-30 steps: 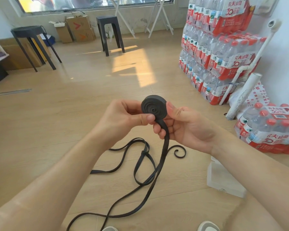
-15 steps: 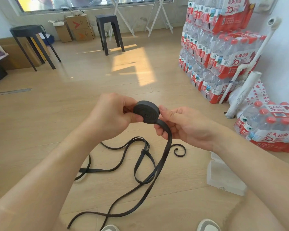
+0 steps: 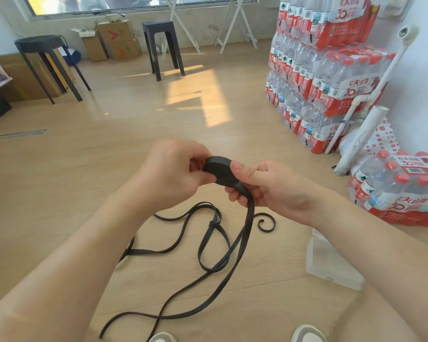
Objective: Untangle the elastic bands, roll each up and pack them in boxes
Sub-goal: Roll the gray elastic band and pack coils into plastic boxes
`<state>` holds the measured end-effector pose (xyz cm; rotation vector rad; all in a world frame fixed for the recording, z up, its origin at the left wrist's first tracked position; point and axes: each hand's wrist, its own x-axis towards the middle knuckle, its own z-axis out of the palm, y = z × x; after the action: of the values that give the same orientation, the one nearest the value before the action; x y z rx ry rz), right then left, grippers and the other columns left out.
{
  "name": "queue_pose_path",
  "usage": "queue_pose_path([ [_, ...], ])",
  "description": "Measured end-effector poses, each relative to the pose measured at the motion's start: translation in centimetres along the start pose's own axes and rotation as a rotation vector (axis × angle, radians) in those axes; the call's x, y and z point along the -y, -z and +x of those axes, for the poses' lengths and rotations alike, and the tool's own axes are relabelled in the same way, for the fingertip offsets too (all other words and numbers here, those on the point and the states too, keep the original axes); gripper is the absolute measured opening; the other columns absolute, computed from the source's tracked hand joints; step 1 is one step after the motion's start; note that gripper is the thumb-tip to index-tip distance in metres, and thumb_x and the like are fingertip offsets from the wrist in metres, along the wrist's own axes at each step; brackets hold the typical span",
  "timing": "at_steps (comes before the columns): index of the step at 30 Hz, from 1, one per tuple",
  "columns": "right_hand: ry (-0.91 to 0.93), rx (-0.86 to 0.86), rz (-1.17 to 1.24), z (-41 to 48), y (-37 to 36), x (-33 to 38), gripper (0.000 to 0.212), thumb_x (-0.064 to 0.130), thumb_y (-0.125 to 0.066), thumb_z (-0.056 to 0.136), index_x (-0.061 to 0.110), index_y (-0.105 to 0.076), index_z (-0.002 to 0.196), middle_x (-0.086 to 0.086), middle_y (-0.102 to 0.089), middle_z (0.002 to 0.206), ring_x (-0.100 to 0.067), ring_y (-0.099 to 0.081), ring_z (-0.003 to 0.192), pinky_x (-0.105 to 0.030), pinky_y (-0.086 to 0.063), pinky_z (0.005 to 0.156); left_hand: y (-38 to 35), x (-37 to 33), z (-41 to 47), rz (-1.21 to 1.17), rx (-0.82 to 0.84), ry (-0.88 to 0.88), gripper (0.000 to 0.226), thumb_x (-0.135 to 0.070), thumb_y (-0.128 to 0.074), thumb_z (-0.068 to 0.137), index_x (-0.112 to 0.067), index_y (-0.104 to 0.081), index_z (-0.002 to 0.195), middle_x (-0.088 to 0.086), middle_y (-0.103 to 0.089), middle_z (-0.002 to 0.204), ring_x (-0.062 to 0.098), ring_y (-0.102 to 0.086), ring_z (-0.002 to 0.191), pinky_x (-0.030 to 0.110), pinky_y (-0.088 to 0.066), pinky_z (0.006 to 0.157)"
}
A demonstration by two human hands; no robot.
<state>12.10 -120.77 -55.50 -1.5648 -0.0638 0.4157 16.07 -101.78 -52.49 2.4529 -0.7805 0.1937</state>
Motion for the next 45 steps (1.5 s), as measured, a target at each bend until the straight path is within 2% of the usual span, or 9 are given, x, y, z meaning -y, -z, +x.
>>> queue_pose_path([
  [3, 0.023, 0.071, 0.184, 0.0, 0.5, -0.1, 0.047, 0.050, -0.065, 0.076, 0.006, -0.070, 0.090, -0.010, -0.066, 0.081, -0.015, -0.057, 0.069, -0.023, -0.049, 0.071, -0.1, -0.1, -0.2, -0.543, 0.046, 0.196, 0.020, -0.011, -0.077, 0.073, -0.021, -0.072, 0.090, -0.004, -0.074, 0.084, 0.006, -0.067, 0.083, 0.020, -0.053, 0.079],
  [8, 0.068, 0.211, 0.401, 0.3, 0.6, -0.1, 0.062, 0.052, -0.078, 0.066, 0.004, -0.068, 0.104, -0.012, -0.066, 0.089, -0.021, -0.057, 0.082, -0.026, -0.051, 0.075, -1.1, -0.2, -0.3, -0.991, 0.144, 0.190, 0.027, -0.016, -0.079, 0.071, -0.007, -0.074, 0.095, 0.027, -0.065, 0.087, 0.027, -0.061, 0.077, 0.049, -0.046, 0.091],
  [14, 0.091, 0.289, 0.457, 0.1, 0.9, -0.3, 0.058, 0.047, -0.079, 0.068, 0.006, -0.068, 0.109, -0.013, -0.066, 0.091, -0.022, -0.058, 0.083, -0.027, -0.051, 0.077, -1.2, -0.7, -0.3, -0.927, 0.082, 0.108, 0.024, -0.013, -0.074, 0.069, 0.000, -0.071, 0.090, 0.035, -0.062, 0.084, 0.022, -0.063, 0.068, 0.029, -0.053, 0.075],
  [19, 0.055, 0.189, 0.240, -0.1, 0.7, 0.0, 0.049, 0.056, -0.070, 0.071, 0.014, -0.073, 0.095, -0.008, -0.067, 0.088, -0.015, -0.059, 0.077, -0.025, -0.050, 0.078, -0.4, -0.4, -0.2, -0.643, -0.007, 0.130, 0.016, -0.012, -0.075, 0.071, -0.013, -0.073, 0.087, 0.006, -0.074, 0.084, 0.016, -0.068, 0.080, 0.026, -0.055, 0.076],
  [25, 0.002, 0.091, 0.147, 0.0, 0.5, 0.2, 0.049, 0.056, -0.060, 0.075, 0.010, -0.073, 0.086, -0.006, -0.065, 0.078, -0.012, -0.056, 0.068, -0.024, -0.046, 0.072, -0.1, -0.4, -0.2, -0.347, -0.056, 0.066, 0.032, -0.004, -0.076, 0.074, -0.034, -0.066, 0.074, -0.020, -0.066, 0.062, -0.007, -0.061, 0.064, 0.006, -0.046, 0.062],
  [31, -0.049, 0.043, 0.037, -0.1, 0.3, 0.4, 0.067, 0.064, -0.056, 0.065, 0.004, -0.069, 0.093, -0.006, -0.064, 0.076, -0.013, -0.054, 0.066, -0.024, -0.045, 0.067, -0.3, 0.5, -0.1, 0.000, -0.117, -0.111, 0.011, -0.017, -0.076, 0.074, -0.012, -0.074, 0.084, 0.002, -0.066, 0.072, 0.021, -0.057, 0.065, 0.041, -0.050, 0.066],
  [37, -0.029, 0.008, -0.014, 0.1, 0.0, 0.3, 0.062, 0.061, -0.060, 0.064, 0.006, -0.069, 0.090, -0.002, -0.063, 0.071, -0.010, -0.051, 0.062, -0.021, -0.042, 0.063, 0.0, 0.3, 0.0, 0.251, -0.097, -0.303, 0.014, -0.019, -0.059, 0.076, -0.012, -0.070, 0.083, -0.002, -0.061, 0.077, 0.020, -0.055, 0.067, 0.037, -0.050, 0.059],
  [39, -0.013, 0.017, 0.026, 0.1, 0.2, 0.3, 0.060, 0.059, -0.060, 0.067, 0.005, -0.069, 0.091, -0.003, -0.063, 0.072, -0.011, -0.051, 0.063, -0.022, -0.042, 0.065, -0.3, 0.2, 0.0, 0.173, -0.116, -0.267, 0.010, -0.018, -0.066, 0.078, -0.012, -0.069, 0.086, -0.004, -0.059, 0.079, 0.018, -0.054, 0.070, 0.039, -0.051, 0.063],
  [45, -0.005, 0.147, 0.236, 0.3, 0.8, 0.0, 0.078, 0.068, -0.075, 0.058, 0.004, -0.069, 0.102, -0.008, -0.063, 0.083, -0.013, -0.054, 0.069, -0.023, -0.047, 0.066, -0.2, -0.5, -0.3, -0.596, 0.070, 0.109, 0.023, -0.021, -0.076, 0.069, -0.018, -0.073, 0.091, 0.000, -0.075, 0.088, 0.016, -0.069, 0.087, 0.027, -0.055, 0.084],
])
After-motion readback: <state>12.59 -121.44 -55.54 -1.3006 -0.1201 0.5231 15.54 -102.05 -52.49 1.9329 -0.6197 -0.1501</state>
